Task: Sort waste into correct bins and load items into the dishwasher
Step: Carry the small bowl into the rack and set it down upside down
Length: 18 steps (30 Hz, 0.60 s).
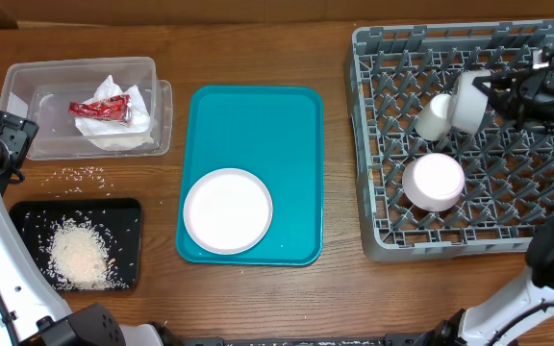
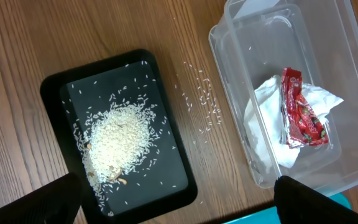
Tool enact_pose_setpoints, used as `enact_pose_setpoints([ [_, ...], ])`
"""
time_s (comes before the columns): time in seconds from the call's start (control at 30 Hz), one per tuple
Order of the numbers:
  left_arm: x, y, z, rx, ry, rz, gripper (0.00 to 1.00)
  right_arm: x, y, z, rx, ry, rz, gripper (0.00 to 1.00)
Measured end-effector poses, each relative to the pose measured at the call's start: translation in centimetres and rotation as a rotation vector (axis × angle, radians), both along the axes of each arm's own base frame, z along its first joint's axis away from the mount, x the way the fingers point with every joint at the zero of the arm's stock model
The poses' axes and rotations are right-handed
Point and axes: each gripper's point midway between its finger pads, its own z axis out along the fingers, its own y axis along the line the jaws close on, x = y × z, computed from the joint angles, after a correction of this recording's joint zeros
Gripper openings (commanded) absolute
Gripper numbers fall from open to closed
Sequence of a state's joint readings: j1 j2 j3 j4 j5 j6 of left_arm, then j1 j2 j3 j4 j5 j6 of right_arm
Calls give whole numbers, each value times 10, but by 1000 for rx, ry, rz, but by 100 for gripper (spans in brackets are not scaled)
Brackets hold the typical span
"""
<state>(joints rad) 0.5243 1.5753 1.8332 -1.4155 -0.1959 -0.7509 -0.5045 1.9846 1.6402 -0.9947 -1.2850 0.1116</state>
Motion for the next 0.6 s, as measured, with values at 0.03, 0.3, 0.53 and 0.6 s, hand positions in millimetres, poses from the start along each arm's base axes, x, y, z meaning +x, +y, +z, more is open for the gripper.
enact_pose_setpoints([
  [0.03, 0, 0, 0, 0, 0, 0, 99, 0, 0, 0, 13, -3, 2, 4],
  [0.3, 0, 0, 0, 0, 0, 0, 100, -1, -8, -5, 122, 23, -4, 4],
  [0.53, 0, 0, 0, 0, 0, 0, 100, -11, -16, -16, 177, 135, -39, 4],
  [0.6, 0, 0, 0, 0, 0, 0, 100, -12, -20, -24, 169, 161, -52, 4],
])
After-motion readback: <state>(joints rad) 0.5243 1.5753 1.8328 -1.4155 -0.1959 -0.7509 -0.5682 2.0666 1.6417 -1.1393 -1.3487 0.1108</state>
